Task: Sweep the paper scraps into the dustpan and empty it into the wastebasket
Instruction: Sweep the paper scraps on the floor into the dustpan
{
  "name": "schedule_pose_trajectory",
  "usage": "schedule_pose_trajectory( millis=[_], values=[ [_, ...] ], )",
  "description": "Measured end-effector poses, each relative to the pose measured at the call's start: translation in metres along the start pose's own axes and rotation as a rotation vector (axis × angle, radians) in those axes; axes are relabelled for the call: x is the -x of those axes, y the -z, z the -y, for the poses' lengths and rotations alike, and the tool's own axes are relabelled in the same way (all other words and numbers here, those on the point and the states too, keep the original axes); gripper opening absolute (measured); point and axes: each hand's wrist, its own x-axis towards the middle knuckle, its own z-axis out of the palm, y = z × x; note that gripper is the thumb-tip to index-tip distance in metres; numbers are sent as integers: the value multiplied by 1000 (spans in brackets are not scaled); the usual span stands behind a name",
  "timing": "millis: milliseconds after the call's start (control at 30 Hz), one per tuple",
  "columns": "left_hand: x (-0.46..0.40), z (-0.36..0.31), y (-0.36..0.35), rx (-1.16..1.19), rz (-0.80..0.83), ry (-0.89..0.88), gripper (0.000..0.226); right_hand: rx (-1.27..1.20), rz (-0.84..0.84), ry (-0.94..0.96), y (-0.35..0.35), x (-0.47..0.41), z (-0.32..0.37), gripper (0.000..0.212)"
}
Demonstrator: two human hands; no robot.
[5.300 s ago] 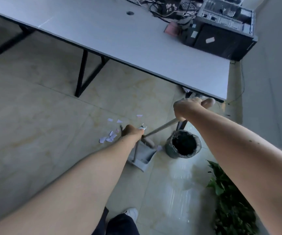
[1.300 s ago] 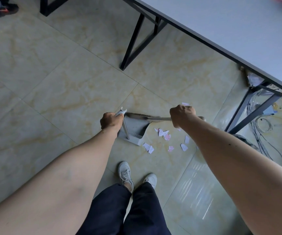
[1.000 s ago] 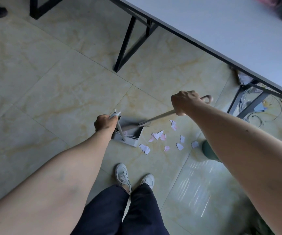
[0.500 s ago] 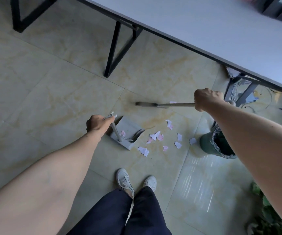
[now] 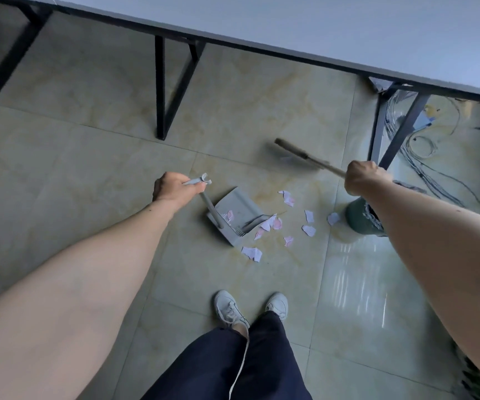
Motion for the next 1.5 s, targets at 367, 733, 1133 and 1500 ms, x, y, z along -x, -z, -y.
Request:
schedule_pose_trajectory(
  millis=[367, 733, 1133, 1500],
  values=[
    [-13, -31, -23, -93, 34, -50, 29, -166, 117, -21, -34, 25, -13, 29],
    [-9, -34, -33, -100, 10, -60, 42, -184, 139, 157, -41, 66, 9, 19],
    [-4, -22, -25, -78, 24, -45, 47, -102, 6, 105, -4, 103, -32, 6],
    [4, -6, -6, -41, 0, 36, 48, 14, -33, 40, -38, 103, -24, 26]
  ],
)
